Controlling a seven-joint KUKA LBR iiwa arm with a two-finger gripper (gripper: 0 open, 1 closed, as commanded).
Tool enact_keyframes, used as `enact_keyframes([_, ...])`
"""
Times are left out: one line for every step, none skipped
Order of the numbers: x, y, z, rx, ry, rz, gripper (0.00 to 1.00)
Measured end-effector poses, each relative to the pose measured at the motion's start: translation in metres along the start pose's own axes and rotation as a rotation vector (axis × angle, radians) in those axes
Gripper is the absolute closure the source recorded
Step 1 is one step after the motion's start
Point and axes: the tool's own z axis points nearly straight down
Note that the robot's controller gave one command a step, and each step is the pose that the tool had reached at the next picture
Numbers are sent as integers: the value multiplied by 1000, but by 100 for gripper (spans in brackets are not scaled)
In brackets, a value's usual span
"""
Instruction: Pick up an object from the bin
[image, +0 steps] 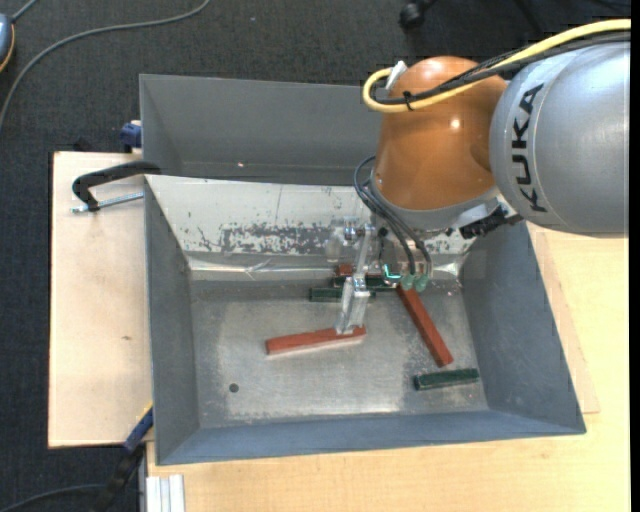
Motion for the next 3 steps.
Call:
enact_keyframes([-3,8,122,0,1,127,0])
enact_keyframes([3,19,160,0,-2,66,0])
enact_keyframes([2,19,157,-1,-6,68,100])
